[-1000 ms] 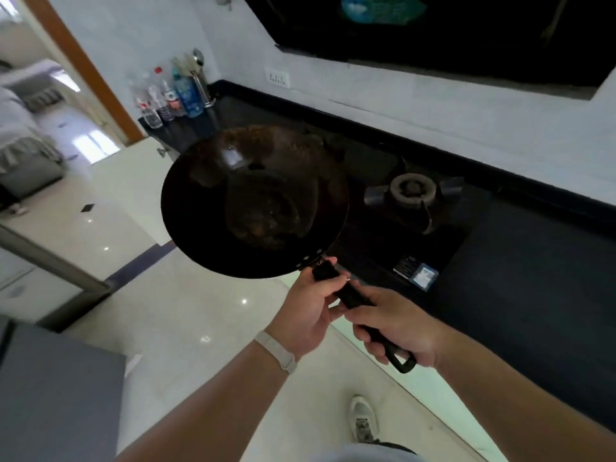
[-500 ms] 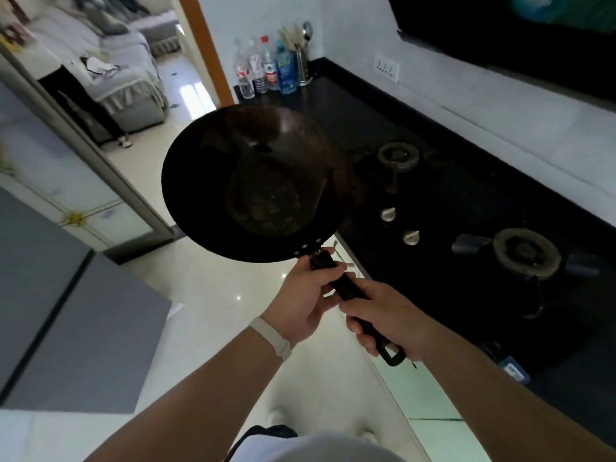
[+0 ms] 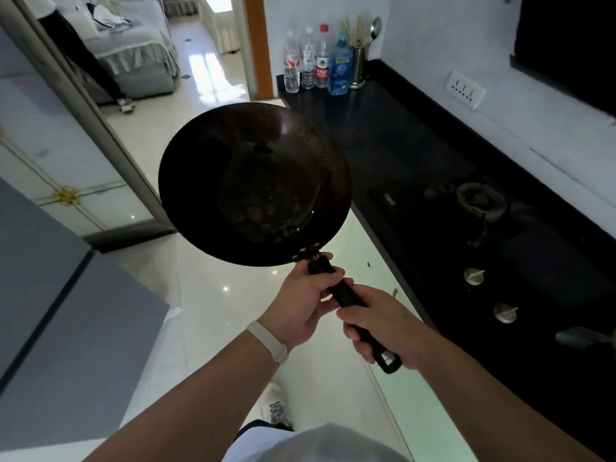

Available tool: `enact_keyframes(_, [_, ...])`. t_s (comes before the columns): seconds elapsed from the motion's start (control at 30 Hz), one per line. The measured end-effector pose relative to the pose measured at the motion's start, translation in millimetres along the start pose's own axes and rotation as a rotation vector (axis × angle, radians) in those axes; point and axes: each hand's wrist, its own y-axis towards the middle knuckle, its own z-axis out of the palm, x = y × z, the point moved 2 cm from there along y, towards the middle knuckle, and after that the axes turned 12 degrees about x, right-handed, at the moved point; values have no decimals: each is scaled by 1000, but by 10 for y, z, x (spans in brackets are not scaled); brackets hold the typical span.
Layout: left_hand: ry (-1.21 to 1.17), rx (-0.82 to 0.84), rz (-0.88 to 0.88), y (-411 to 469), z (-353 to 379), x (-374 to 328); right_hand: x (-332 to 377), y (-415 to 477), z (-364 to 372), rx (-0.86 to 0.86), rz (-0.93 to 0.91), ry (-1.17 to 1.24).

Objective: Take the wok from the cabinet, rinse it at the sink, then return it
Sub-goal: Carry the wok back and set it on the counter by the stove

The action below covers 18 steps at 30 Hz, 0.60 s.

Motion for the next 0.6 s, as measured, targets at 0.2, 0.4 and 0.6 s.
enact_keyframes(0.2, [-6, 37, -24, 424, -642, -788, 607, 869, 173, -55, -12, 55])
enact_keyframes(0.4, [-15, 93, -38, 798, -923, -1233, 970, 1337, 124, -72, -42, 94])
enact_keyframes(0.6, [-1, 108, -72, 1284, -1045, -1443, 1135, 1701, -167, -87, -43, 117])
